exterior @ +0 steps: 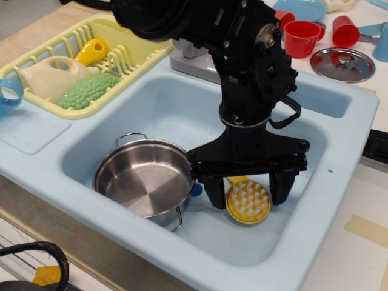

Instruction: Put brush into pot or pan

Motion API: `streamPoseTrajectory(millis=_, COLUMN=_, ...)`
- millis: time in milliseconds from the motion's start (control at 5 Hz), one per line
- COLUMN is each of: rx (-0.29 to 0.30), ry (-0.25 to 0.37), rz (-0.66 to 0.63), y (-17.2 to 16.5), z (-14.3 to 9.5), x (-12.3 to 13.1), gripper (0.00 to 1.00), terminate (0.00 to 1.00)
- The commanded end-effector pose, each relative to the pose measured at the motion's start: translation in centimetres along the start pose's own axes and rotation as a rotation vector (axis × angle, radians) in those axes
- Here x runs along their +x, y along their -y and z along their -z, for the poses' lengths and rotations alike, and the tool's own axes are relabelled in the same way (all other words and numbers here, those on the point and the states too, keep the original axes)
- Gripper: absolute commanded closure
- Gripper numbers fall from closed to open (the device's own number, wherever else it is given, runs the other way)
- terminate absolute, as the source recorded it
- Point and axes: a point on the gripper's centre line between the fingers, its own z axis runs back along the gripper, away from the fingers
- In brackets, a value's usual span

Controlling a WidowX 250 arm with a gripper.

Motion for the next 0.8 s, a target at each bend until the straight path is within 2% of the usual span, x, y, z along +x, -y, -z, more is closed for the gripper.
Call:
streamPoseTrajectory(millis=0, rx=0.000, ry=-0.033, rz=0.012, y=0.4, z=0.6, x=0.2, gripper=0.00, terminate=0.00)
streamPoseTrajectory(millis=200, rx=-0.002, ry=-0.041, rz=0.010, y=0.4, z=0.9, x=0.1, gripper=1.00, terminate=0.00)
streamPoseTrajectory(millis=400, rx=0.008, ry=-0.012, rz=0.026, y=0.6, z=-0.2, x=0.3, gripper=1.00, terminate=0.00)
streamPoseTrajectory(millis=600, rx=0.031, ry=0.050, rz=0.042, y=1.0, z=-2.5, x=0.8, gripper=1.00, terminate=0.00)
